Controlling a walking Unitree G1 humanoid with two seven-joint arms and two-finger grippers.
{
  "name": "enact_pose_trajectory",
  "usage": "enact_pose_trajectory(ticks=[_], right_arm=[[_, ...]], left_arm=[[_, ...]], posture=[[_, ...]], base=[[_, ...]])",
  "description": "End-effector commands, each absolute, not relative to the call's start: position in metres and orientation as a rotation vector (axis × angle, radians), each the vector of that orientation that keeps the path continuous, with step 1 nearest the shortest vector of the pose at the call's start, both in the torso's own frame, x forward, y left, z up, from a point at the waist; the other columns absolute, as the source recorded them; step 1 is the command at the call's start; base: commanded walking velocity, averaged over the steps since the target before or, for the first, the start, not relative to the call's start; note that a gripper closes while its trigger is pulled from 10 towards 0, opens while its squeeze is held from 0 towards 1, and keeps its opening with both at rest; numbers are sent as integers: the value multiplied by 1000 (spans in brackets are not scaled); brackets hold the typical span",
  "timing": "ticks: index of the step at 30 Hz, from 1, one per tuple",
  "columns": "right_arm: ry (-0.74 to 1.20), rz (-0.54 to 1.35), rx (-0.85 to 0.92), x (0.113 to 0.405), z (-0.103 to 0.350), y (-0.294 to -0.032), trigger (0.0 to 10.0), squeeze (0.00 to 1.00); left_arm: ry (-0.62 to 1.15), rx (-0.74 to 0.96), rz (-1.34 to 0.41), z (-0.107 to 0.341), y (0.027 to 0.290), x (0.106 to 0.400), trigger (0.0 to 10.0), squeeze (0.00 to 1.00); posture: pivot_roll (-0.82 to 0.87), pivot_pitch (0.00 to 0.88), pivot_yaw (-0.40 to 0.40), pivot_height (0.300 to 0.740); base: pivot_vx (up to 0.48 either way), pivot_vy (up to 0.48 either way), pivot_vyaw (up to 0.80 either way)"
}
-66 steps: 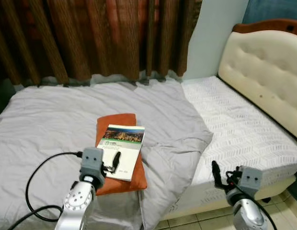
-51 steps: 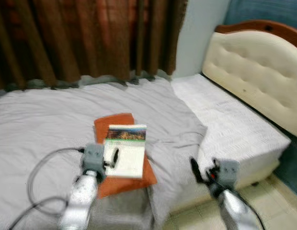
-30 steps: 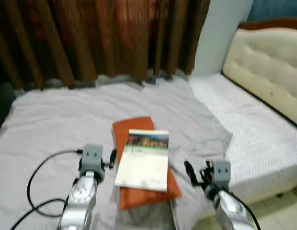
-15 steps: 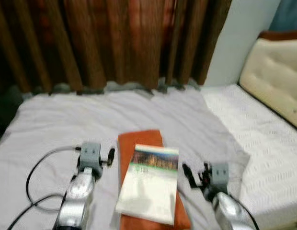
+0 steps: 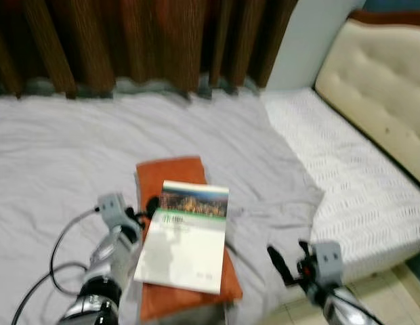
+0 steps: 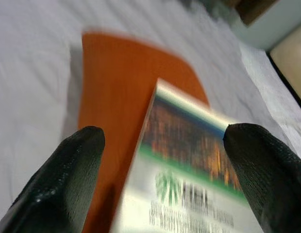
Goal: Clean up the room
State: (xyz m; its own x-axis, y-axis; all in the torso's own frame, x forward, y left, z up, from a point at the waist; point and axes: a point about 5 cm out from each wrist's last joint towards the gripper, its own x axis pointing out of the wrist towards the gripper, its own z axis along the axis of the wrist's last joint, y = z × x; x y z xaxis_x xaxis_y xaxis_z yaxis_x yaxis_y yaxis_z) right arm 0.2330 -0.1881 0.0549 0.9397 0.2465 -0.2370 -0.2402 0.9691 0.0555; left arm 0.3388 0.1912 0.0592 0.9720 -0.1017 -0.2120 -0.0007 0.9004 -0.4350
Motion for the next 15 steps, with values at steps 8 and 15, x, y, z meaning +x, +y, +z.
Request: enact_pose_trajectory(ticks=[8,15], right_arm=[[293,255,23,211,60,-191,10000,0],[331,261,26,200,60,-191,10000,0]], left_arm=[[245,-459,-55,45,196,328,10000,0],[219,-418,-17,44,214,322,10000,0]], posture=[[-190,341,-180,740],[-182,358,-179,740]], base=[[0,0,0],[0,0,0]])
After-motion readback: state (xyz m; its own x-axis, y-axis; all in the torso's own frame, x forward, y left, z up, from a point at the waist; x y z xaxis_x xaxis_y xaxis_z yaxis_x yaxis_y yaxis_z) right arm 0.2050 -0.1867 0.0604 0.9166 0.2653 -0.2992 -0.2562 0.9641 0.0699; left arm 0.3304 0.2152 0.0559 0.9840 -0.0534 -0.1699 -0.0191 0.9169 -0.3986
